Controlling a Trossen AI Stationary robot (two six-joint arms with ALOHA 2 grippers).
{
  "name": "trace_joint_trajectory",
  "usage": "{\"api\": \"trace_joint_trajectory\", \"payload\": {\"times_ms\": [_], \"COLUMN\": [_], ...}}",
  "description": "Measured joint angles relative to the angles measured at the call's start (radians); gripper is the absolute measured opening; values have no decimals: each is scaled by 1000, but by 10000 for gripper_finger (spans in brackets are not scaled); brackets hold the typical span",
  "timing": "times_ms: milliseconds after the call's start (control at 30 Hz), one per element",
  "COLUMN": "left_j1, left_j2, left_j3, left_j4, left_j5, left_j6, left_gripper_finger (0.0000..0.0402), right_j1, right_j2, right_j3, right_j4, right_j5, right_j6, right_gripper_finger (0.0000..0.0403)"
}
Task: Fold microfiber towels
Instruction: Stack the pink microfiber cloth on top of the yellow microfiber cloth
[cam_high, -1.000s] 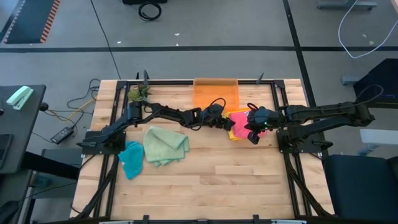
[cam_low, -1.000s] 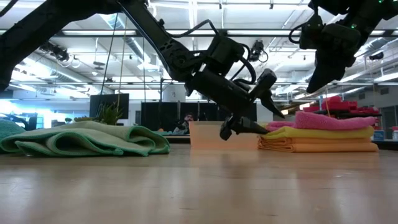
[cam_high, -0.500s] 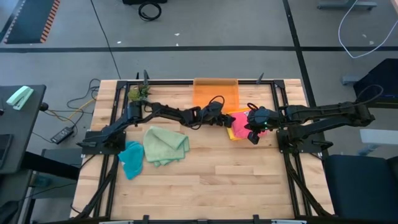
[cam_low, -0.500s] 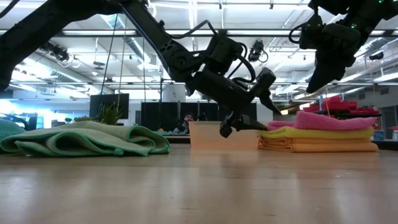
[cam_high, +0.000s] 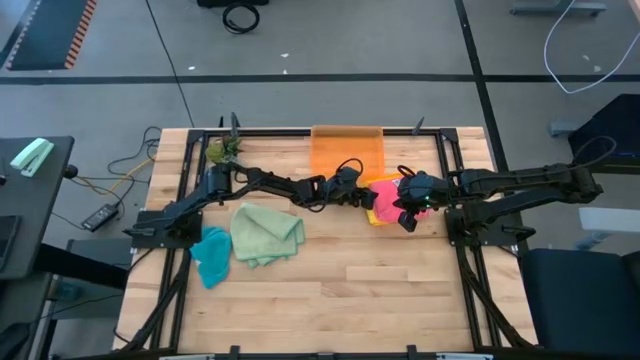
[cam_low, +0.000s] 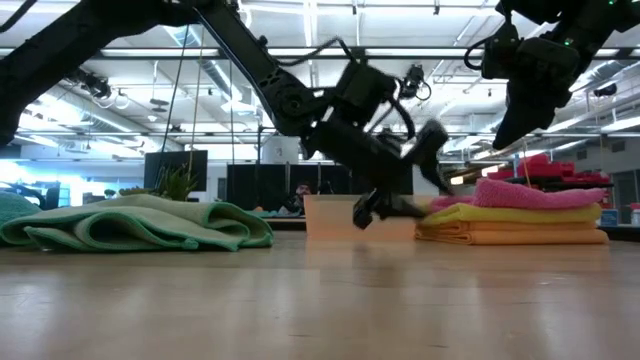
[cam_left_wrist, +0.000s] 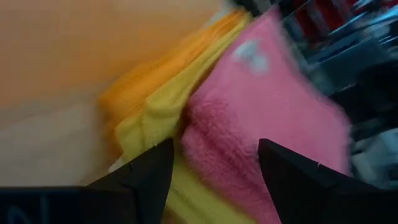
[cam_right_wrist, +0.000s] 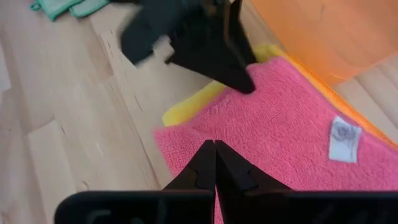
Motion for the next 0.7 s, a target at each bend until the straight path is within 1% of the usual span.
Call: {"api": "trace_joint_trajectory", "payload": {"times_ms": [133, 233, 400, 567, 700], "left_j1": [1, 1, 1, 1, 1], "left_j2": [14, 15, 15, 10, -7], "left_j3": [31, 32, 32, 32, 33], "left_j4": [-3, 2, 7, 11, 27], "left_j5": [36, 34, 34, 35, 35], "left_j6": [21, 49, 53, 71, 125], "left_gripper_finger": [238, 231, 210, 173, 132], "right_j1": [0, 0, 0, -1, 0], "right_j2": [0, 0, 0, 0, 0], "right_j3": [0, 0, 0, 0, 0], "right_j4": [-2, -3, -4, -5, -6], "right_j5": [0, 0, 0, 0, 0], "right_j6": [16, 9, -4, -15, -20], "right_gripper_finger": [7, 7, 7, 7, 7]}}
